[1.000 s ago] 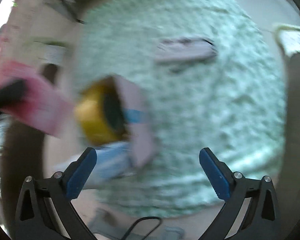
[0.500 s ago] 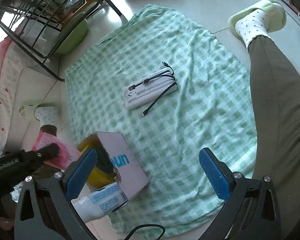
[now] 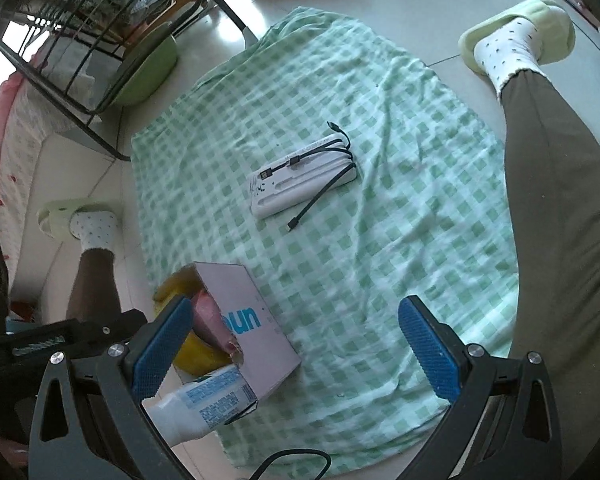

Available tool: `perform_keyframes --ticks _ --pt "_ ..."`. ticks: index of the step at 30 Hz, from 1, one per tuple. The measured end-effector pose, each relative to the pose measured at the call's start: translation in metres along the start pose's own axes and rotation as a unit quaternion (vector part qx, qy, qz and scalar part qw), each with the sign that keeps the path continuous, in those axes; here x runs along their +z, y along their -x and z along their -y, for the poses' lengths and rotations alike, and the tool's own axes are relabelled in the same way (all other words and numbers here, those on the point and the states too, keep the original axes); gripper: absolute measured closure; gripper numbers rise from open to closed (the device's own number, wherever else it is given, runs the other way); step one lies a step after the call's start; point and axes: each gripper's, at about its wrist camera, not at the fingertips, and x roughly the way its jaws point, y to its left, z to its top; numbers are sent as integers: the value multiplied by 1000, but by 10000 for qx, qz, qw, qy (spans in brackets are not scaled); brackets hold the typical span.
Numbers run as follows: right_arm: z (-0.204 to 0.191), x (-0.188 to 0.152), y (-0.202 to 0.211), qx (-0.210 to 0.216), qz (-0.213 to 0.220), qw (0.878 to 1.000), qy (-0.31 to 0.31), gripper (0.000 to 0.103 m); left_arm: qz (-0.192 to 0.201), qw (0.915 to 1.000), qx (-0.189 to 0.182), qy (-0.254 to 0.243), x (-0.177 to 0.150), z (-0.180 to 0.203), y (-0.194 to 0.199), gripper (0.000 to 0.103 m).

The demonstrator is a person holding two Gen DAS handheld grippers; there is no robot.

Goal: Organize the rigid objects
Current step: 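Lower the pink packet into the box and open the left gripper, then grasp the white power bank by its end with the right gripper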

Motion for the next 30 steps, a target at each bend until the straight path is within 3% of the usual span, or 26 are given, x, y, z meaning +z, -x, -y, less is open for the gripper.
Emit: perform_keyframes --ticks 2,5,11,13,16,20,29,30 --pt "2 7 -6 -24 -83 9999 78 0 4 9999 -100 52 0 -3 3 40" --pt "10 24 -13 -70 -51 9999 76 0 37 9996 -263 105 -2 -8 10 38" --pt "39 74 -44 -212 -606 9978 -152 3 27 9982 -538 249 -4 -22 22 38" --pt "44 93 -54 -387 -674 9970 46 14 0 9979 -578 308 -4 -25 24 38" --pt "44 117 -68 -488 -778 9948 434 19 -78 9971 -626 422 -2 -30 24 38" --pt "30 141 -87 -775 -704 9857 1318 21 -213 9961 -624 580 3 -33 14 38" --pt "16 159 -143 -1199 -1036 9542 2538 22 -374 9935 -744 778 23 -38 -1 38" --pt "17 161 -146 -1176 -1053 9540 2549 34 -369 9931 -765 807 24 -39 -2 38"
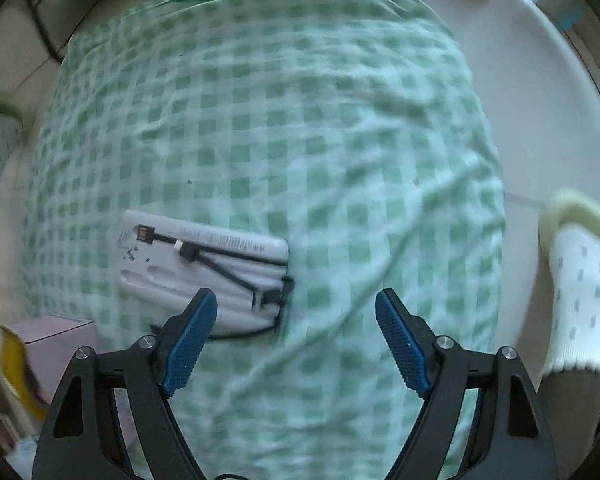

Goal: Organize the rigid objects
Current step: 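Grasp the white power bank by its end with the right gripper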

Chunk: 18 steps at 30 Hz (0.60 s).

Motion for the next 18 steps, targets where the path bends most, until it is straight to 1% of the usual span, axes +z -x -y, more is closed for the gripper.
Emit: perform_keyframes --ticks 1,2,3,4,5,6,8,9,11,14,16,17,18 --pt "3 2 -3 87 -51 9999 -63 51 15 10000 -17 23 1 -1 0 38" --pt "8 3 -8 234 -136 9994 -206 60 14 10000 -26 38 3 -2 -1 38" --pt "12 3 -10 329 -177 9988 -308 71 4 10000 -7 50 6 -4 -3 38" --pt "18 0 -12 487 -203 9976 -444 85 13 10000 9 79 6 -5 -3 38" --pt "20 -2 -13 563 -218 9969 -497 94 35 9999 8 120 6 -7 -2 38" --pt "23 -6 -14 649 -241 9957 -614 97 63 9999 -31 150 7 -8 0 38" --pt "30 -15 -7 1031 -201 9907 -867 97 162 9998 -20 94 6 -6 5 38" --pt "34 -23 3 1307 -57 9857 -1060 97 220 9997 109 -25 5 -3 7 38" --pt "35 -33 23 1648 236 9786 -1206 97 268 9984 379 -311 1 4 10 38" --pt "38 -45 51 2036 553 9692 -1272 97 312 9973 402 -531 -9 14 15 38" --pt "38 -53 71 2506 797 9532 -1492 97 371 9960 416 -693 -15 19 19 38" --pt "38 -60 80 2800 917 9420 -1607 97 409 9950 455 -792 -18 21 21 38" --pt "38 -63 85 2952 967 9361 -1652 97 441 9935 511 -913 -22 24 22 38"
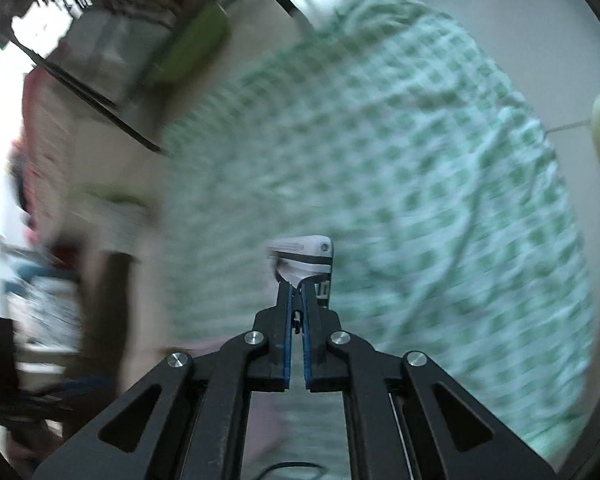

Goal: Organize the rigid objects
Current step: 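Grasp the white power bank by its end with the right gripper, then carry the power bank to the left gripper while the left gripper grasps it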

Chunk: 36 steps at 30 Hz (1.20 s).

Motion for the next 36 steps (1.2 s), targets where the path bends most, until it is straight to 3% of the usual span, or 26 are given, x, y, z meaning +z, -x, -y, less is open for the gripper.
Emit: perform_keyframes --ticks 2,3,8,15,18,22,25,28,30,32,34,36 --pt "-17 -17 3 371 60 9993 -73 97 46 9995 125 -281 -5 8 1 23" --pt "-27 -25 3 429 46 9991 -45 97 92 9991 176 -385 -7 10 3 21" --pt "-61 -57 4 755 -7 9971 114 97 319 9956 422 -777 -14 26 8 21" --pt "-47 -69 -2 881 -71 9950 -476 97 313 9867 581 -1488 -8 54 6 21" --pt "-39 -67 2 956 -37 9924 -772 97 229 9688 942 -2280 -3 77 -2 21" --pt "-36 -66 7 955 65 9913 -900 97 72 9329 1240 -3379 -7 108 -15 21" --pt "-31 -66 9 1058 82 9896 -975 97 -70 9204 1222 -3714 -7 117 -22 21" --pt "-34 -62 12 993 110 9916 -826 97 -127 9218 1147 -3701 1 118 -29 21" --pt "-35 -62 11 1005 98 9916 -810 97 -270 9307 955 -3522 8 117 -32 21" --pt "-34 -62 9 1053 78 9909 -833 97 -423 9428 508 -3269 12 116 -35 21" --pt "-35 -62 8 1064 54 9910 -807 97 -518 9490 231 -3102 17 116 -40 21" --pt "-37 -62 7 1019 35 9921 -732 97 -611 9506 177 -3038 22 114 -48 21"
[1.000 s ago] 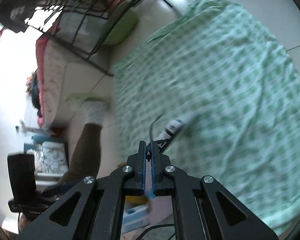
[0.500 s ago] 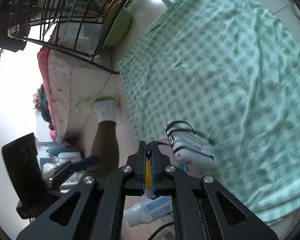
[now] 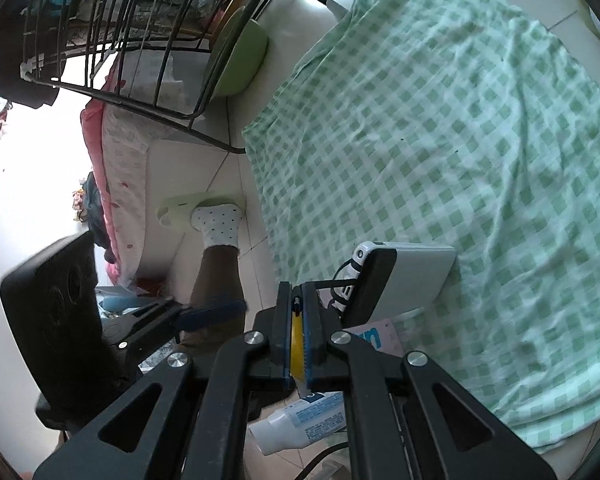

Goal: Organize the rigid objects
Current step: 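Carry the power bank to the left gripper while the left gripper grasps it, then lower the power bank upright into the box and open the left gripper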

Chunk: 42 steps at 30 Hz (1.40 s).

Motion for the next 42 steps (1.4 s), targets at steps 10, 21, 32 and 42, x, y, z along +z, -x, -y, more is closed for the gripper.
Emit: perform_keyframes --ticks 10,21,32,42 --pt "10 0 10 71 171 9995 -273 96 -371 9989 -192 228 29 14 -49 21" --pt "10 3 22 29 244 9990 -386 90 -488 9950 -328 803 34 -1 -85 81" --pt "-11 -26 3 -3110 105 9452 989 12 -450 9707 -738 2240 24 -49 -81 86" --pt "4 -37 -67 -3251 -144 9340 1473 31 -409 9408 -1012 3209 29 -77 -81 86"
